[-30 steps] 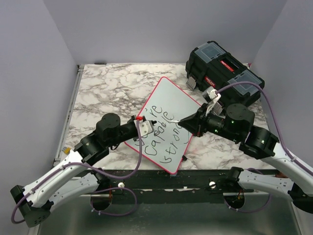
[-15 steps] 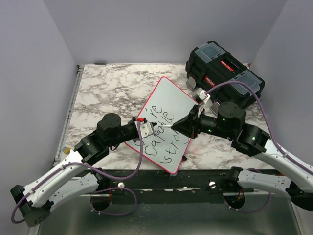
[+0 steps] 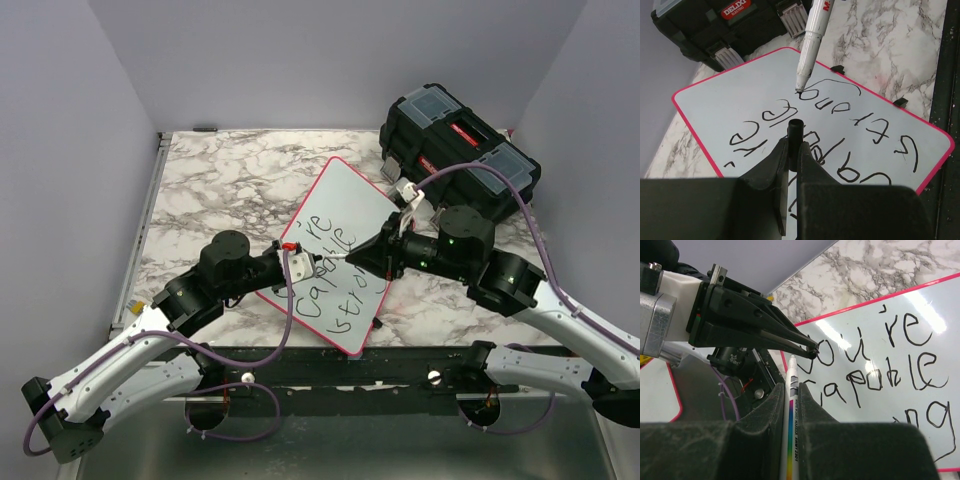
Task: Write a sentence on the whiteboard
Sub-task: Insert the whiteboard marker without the cap into the pen cap.
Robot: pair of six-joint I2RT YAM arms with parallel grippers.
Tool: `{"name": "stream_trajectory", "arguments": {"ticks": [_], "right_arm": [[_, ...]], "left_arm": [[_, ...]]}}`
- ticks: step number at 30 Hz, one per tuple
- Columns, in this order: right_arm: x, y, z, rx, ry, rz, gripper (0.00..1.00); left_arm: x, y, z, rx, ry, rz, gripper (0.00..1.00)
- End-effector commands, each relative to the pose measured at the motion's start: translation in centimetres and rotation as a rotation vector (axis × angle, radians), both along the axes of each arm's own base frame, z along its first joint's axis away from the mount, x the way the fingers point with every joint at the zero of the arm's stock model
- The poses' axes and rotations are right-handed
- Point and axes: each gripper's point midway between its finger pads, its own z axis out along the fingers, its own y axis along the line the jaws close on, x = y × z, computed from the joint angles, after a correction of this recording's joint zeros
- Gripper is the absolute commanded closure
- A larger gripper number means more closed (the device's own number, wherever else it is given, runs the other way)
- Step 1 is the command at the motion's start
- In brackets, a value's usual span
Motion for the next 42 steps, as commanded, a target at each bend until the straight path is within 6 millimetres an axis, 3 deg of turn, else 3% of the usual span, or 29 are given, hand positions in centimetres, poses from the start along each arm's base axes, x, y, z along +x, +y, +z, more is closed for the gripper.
{"name": "stream_trajectory", "arguments": {"ticks": [1, 42], "right_arm": [[-0.1, 0.7, 0.2, 0.023, 0.006, 0.016, 0.99], [1.5, 1.2, -3.0, -0.037, 0.057, -0.054, 0.99]], "left_arm": [[-0.5, -0.2, 1.4, -0.024, -0.021, -0.035, 1.00], [-0.9, -0.3, 1.4, -0.028, -0.013, -0.051, 1.00]]}}
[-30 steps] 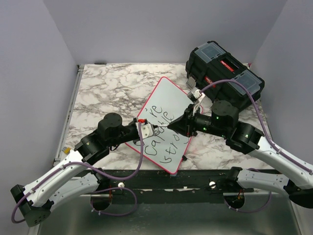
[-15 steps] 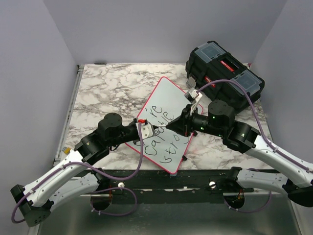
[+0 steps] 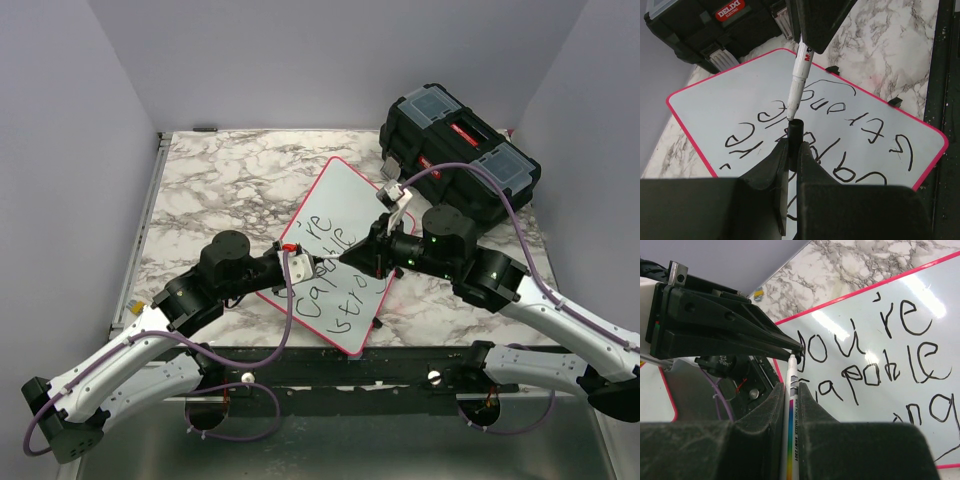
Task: Write a sentence on the whiteboard
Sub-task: Insert the whiteboard marker without the cap into the pen cap.
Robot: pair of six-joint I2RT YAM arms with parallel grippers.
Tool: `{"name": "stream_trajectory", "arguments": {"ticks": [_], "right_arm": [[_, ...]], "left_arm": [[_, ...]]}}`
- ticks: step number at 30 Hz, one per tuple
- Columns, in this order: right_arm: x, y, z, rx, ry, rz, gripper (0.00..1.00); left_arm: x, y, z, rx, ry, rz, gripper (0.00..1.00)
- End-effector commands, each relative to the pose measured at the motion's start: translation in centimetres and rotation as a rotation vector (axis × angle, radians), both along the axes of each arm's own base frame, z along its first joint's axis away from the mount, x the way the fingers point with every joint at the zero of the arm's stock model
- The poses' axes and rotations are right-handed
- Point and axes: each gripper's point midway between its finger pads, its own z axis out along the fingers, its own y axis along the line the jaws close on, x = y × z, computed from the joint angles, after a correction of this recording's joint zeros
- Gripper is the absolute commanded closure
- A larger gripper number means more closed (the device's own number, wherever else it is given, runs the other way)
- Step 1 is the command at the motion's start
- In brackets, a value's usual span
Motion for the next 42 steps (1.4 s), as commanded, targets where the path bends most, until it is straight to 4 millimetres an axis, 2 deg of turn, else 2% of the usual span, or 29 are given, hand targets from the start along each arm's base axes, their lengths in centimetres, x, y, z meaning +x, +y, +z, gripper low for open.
{"name": "stream_trajectory", "arguments": {"ticks": [1, 21, 30, 42], "right_arm": [[0.3, 0.2, -0.7, -0.010, 0.005, -0.014, 0.99], [0.0, 0.7, -2.0, -0.034, 0.033, 0.014, 0.99], [0.0, 1.8, -2.1, -0.037, 0.037, 0.057, 0.99], [-0.2, 3.4, -3.7, -0.094, 0.056, 0.137, 0.99]], "left_arm": [[-0.5, -0.1, 1.5, -0.029, -0.022, -0.030, 1.00], [-0.6, -0.2, 1.4, -0.026, -0.018, -0.037, 1.00], [-0.7, -0.4, 1.0, -0.014, -0.001, -0.052, 1.00], [-1.0, -0.7, 0.9, -0.010, 0.011, -0.074, 1.00]]}}
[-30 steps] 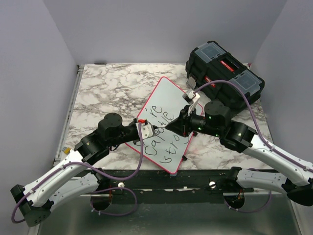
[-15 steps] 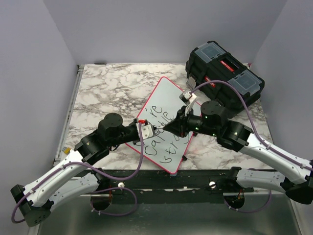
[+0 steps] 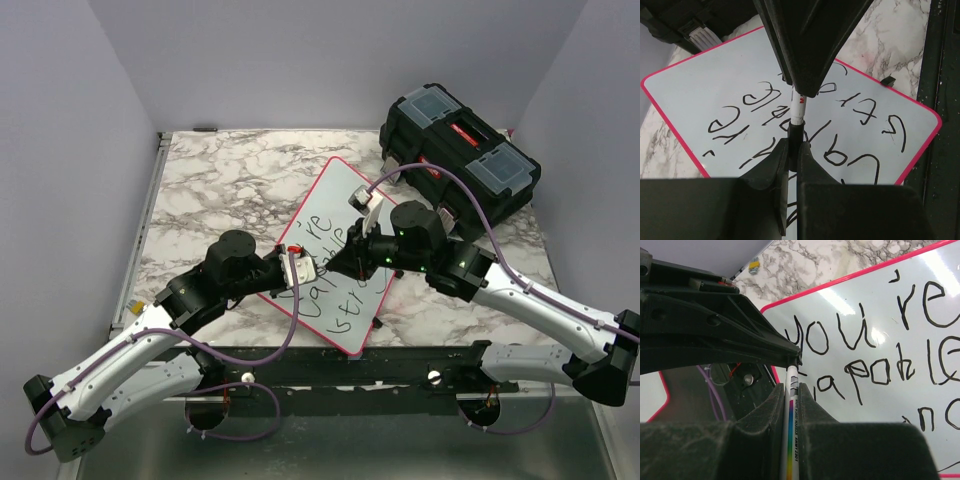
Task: Write a sentence on the whiteboard
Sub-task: Insert the whiteboard marker without the cap into the pen cap.
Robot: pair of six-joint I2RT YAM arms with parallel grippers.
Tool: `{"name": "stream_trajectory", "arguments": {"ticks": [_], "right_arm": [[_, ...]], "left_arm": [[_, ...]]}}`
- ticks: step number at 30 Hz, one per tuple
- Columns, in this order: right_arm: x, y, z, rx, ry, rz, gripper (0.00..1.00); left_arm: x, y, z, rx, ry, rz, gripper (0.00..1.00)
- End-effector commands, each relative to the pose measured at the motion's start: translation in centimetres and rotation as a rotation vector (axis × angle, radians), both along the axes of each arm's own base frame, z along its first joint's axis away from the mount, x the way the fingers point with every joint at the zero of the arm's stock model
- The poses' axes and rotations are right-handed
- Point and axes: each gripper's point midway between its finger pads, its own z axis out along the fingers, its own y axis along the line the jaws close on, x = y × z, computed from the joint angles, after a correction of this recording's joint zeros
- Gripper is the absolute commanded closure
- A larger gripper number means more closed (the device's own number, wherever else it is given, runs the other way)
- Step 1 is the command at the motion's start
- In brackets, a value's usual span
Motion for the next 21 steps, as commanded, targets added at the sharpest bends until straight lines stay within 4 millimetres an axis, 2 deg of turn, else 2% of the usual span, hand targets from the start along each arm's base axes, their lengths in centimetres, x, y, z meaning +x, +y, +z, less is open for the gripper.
{"name": "stream_trajectory", "arguments": {"ticks": [1, 13, 21], "right_arm": [[-0.7, 0.9, 0.2, -0.003, -0.003, 0.067, 0.99], [-1.0, 1.9, -0.5, -0.007, 0.010, 0.123, 0.99], [-2.9, 2.4, -0.3, 0.034, -0.070, 0.288, 0.99]], "left_arm": [[-0.7, -1.2, 3.0, -0.079, -0.045, -0.072, 1.00], [-1.0, -1.3, 3.1, -0.084, -0.040, -0.090, 1.00], [-2.4, -1.8, 3.2, -0.092, -0.015, -0.164, 1.00]]}}
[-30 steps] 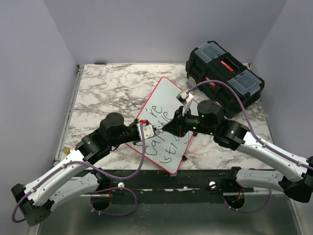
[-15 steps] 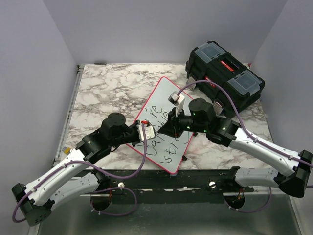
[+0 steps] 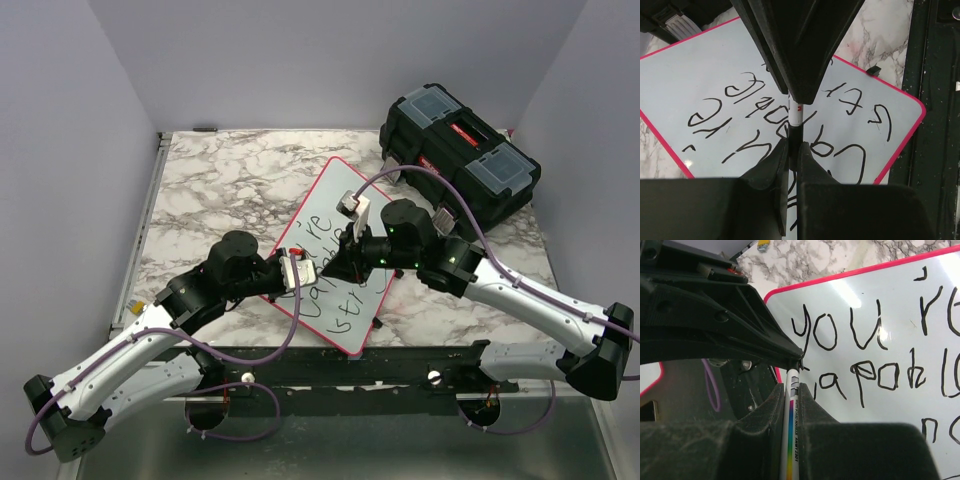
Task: Write a sentence on the whiteboard
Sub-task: Insert the whiteboard marker without the cap into the pen cap.
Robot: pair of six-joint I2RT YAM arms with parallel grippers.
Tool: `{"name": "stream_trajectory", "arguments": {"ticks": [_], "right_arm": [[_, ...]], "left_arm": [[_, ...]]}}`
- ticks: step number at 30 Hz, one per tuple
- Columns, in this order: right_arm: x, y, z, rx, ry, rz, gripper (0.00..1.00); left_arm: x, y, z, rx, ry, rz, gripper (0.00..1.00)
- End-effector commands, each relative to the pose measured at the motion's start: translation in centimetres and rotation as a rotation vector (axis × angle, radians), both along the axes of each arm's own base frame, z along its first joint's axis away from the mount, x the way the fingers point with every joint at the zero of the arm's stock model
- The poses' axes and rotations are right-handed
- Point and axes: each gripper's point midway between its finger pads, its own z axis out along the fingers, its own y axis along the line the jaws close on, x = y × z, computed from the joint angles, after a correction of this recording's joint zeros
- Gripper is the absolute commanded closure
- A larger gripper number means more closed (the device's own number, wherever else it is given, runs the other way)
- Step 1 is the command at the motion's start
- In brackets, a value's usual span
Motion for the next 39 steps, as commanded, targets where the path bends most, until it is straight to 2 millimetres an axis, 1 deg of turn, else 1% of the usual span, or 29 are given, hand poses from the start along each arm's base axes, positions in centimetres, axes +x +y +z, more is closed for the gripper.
{"name": "stream_trajectory", "arguments": {"ticks": [1, 6, 11, 13, 16, 19, 21, 24, 26, 29, 32, 36, 39], "right_arm": [[-2.4, 1.4, 1.0, 0.083, -0.074, 0.198, 0.99], [-2.6, 1.2, 0.3, 0.068, -0.125, 0.239, 0.99], [-1.9, 1.7, -0.5, 0.054, -0.087, 0.187, 0.99], [-1.5, 1.9, -0.6, 0.057, -0.055, 0.143, 0.99], [-1.5, 2.3, -0.4, 0.087, 0.005, 0.107, 0.99], [-0.9, 2.5, -0.1, 0.120, 0.067, 0.031, 0.99], [-0.2, 2.6, -0.3, 0.125, 0.118, -0.038, 0.99], [0.0, 3.2, -0.6, 0.141, 0.217, -0.093, 0.99], [-0.3, 3.4, -0.7, 0.148, 0.249, -0.092, 0.99], [-0.2, 3.4, -0.7, 0.153, 0.249, -0.098, 0.99], [-0.7, 3.6, -1.3, 0.133, 0.240, -0.050, 0.99], [-1.7, 3.6, -2.1, 0.084, 0.176, 0.042, 0.99], [-2.3, 3.6, -2.4, 0.047, 0.115, 0.098, 0.99]], "left_arm": [[-1.6, -2.2, 4.5, -0.137, -0.058, -0.148, 1.00], [-2.2, -2.5, 4.4, -0.133, -0.034, -0.180, 1.00], [-1.6, -2.4, 4.5, -0.132, -0.036, -0.148, 1.00], [-1.3, -2.3, 4.7, -0.139, -0.046, -0.130, 1.00], [-1.0, -2.1, 5.1, -0.151, -0.066, -0.107, 1.00], [-0.7, -1.8, 5.4, -0.159, -0.079, -0.084, 1.00], [-0.5, -1.7, 5.6, -0.167, -0.089, -0.066, 1.00], [-0.4, -1.6, 5.9, -0.180, -0.109, -0.047, 1.00], [-0.5, -1.6, 6.1, -0.186, -0.113, -0.051, 1.00], [-0.5, -1.6, 6.1, -0.187, -0.115, -0.051, 1.00], [-0.8, -1.7, 6.1, -0.186, -0.111, -0.065, 1.00], [-1.8, -1.9, 6.0, -0.187, -0.096, -0.123, 1.00], [-2.9, -2.2, 5.9, -0.190, -0.075, -0.183, 1.00]]}}
